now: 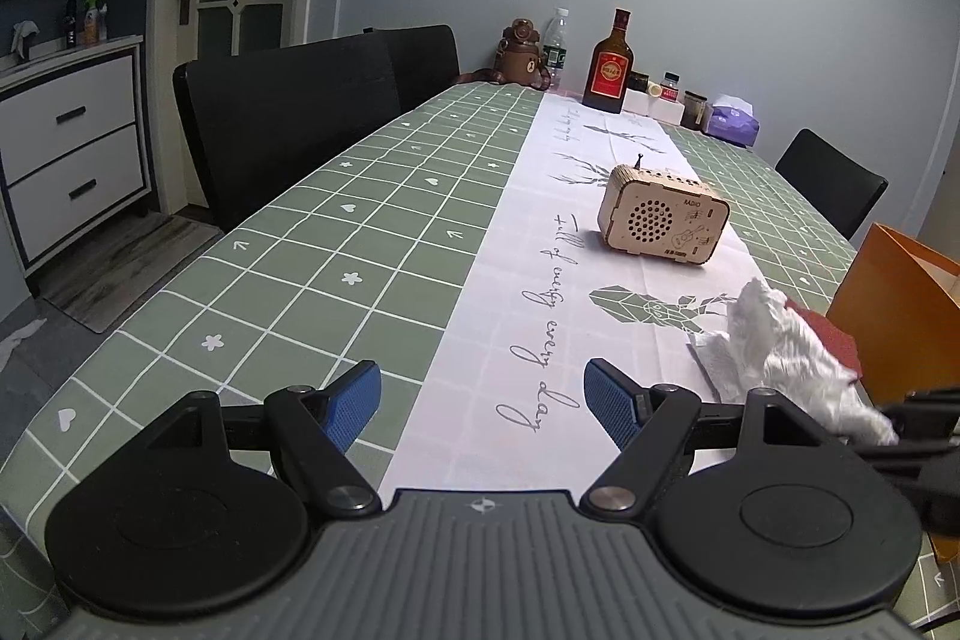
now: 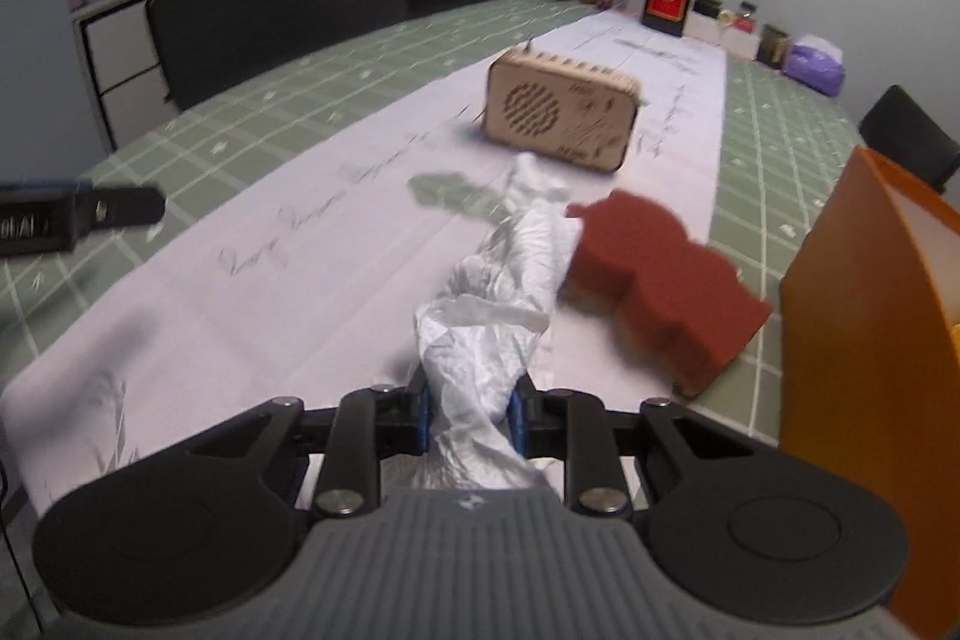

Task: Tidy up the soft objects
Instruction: 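Lift the white bag with the right gripper while the left grasps the red sponge, then carry the red sponge with the left gripper while the right lowers the bag into the box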

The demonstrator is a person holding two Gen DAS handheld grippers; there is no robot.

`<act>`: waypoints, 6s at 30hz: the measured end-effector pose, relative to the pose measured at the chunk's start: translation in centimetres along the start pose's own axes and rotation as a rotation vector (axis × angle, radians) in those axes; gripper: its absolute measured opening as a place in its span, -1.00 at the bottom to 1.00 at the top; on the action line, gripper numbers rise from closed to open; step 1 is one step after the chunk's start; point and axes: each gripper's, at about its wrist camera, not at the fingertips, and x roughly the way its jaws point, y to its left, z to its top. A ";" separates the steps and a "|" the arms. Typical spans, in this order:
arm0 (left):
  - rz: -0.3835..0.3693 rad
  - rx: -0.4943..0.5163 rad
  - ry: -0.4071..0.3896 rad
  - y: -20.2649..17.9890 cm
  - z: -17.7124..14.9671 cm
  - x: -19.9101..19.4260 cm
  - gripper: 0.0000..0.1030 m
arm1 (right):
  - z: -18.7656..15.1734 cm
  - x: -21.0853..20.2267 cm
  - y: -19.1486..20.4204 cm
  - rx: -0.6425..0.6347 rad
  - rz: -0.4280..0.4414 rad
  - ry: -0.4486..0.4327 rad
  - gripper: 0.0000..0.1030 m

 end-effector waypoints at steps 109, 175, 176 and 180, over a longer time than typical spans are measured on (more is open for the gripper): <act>-0.950 1.014 0.563 -22.0 6.2 24.7 1.00 | -2.1 -14.4 -21.6 0.270 -0.217 -0.284 -0.65; -0.613 0.291 -0.064 -26.7 6.1 4.4 0.63 | -0.3 -6.3 -27.7 -0.116 -0.531 0.002 -0.65; -0.603 0.289 -0.068 -26.8 6.0 4.3 0.63 | -0.6 -5.4 -27.8 -0.145 -0.539 0.041 -0.65; -0.577 0.293 -0.082 -27.0 5.7 3.9 0.63 | -0.3 -4.0 -28.0 -0.161 -0.497 0.116 -0.65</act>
